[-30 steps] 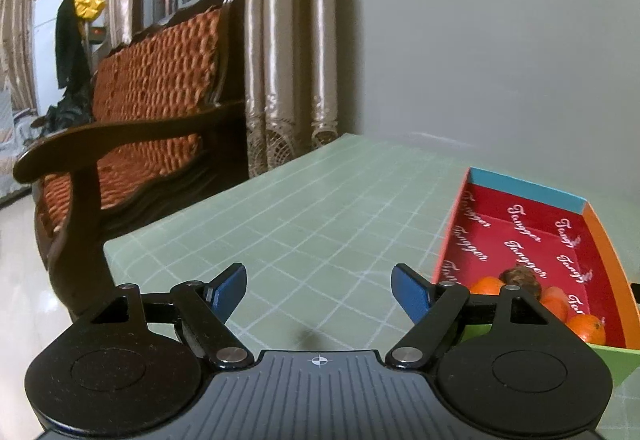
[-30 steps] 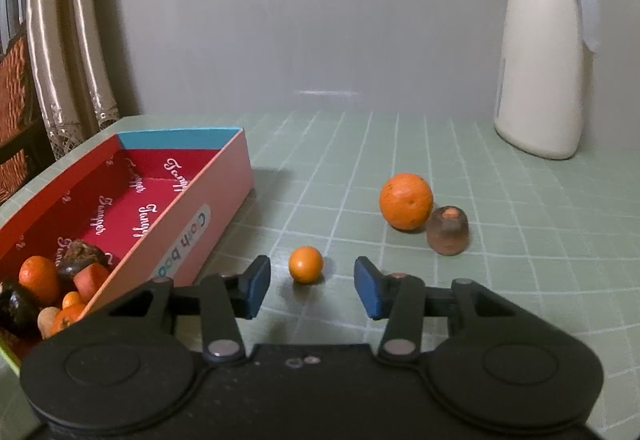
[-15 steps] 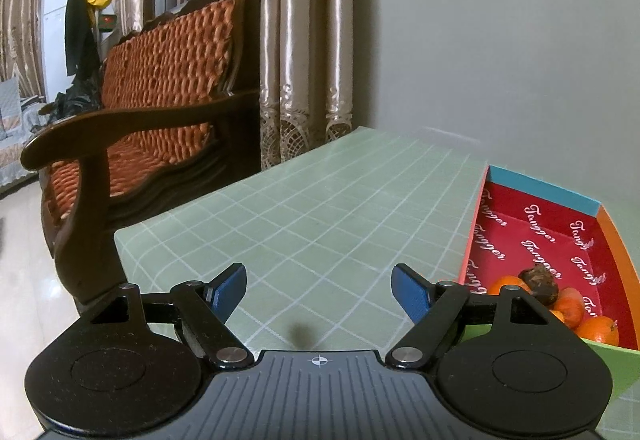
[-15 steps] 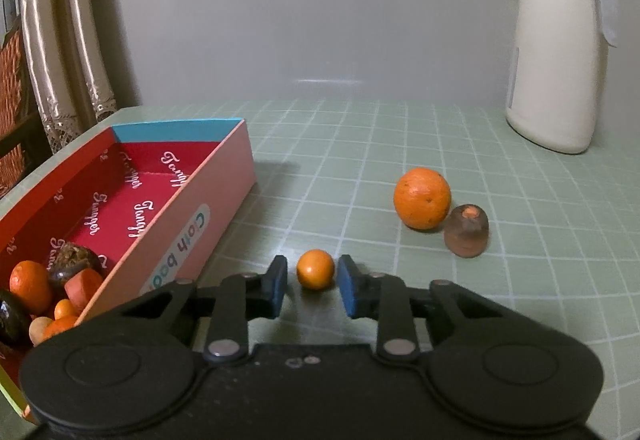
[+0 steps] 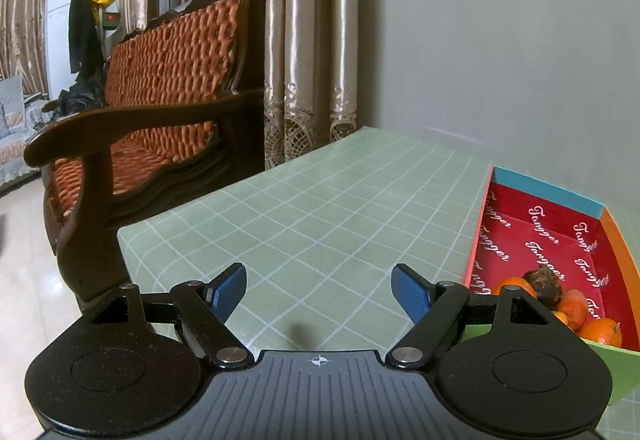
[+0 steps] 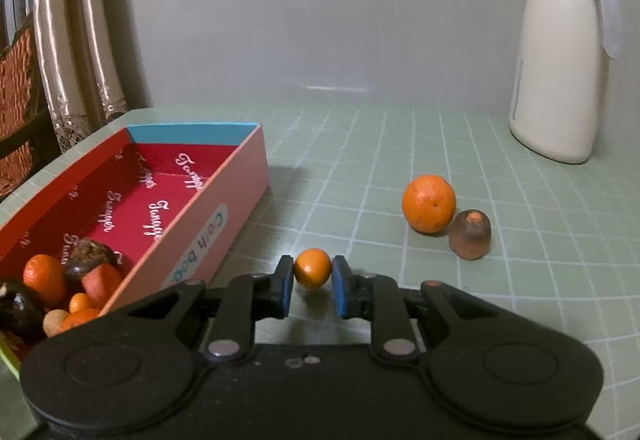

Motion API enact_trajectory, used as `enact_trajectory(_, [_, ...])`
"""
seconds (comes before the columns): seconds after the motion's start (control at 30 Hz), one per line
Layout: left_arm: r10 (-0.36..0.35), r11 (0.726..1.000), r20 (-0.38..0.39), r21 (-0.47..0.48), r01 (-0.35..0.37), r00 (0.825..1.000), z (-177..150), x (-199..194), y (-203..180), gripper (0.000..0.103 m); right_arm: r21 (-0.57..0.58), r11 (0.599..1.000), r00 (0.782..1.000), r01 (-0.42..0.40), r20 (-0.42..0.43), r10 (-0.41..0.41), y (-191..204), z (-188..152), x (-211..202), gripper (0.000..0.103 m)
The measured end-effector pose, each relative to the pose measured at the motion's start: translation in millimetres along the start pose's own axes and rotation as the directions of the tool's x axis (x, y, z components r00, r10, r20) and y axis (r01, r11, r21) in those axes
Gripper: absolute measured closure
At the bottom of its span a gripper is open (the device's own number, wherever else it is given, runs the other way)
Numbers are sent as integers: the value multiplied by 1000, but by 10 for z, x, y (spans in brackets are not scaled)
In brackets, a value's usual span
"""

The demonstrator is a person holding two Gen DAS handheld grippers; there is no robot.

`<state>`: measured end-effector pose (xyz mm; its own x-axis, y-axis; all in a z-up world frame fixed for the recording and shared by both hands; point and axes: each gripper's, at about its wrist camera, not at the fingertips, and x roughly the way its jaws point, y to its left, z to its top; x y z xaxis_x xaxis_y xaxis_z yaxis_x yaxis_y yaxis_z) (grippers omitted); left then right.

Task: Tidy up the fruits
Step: 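Carry the kumquat in the right tool into the box and open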

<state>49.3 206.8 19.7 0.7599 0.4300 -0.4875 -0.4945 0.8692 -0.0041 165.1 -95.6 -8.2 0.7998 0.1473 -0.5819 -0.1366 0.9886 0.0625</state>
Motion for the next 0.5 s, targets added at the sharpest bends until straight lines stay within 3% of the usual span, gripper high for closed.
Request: enact_trajectory(0.5, [2, 1000, 0, -6, -2, 1000, -1, -18, 25, 24, -44, 996, 994, -78, 74, 81, 280, 198, -297, 84])
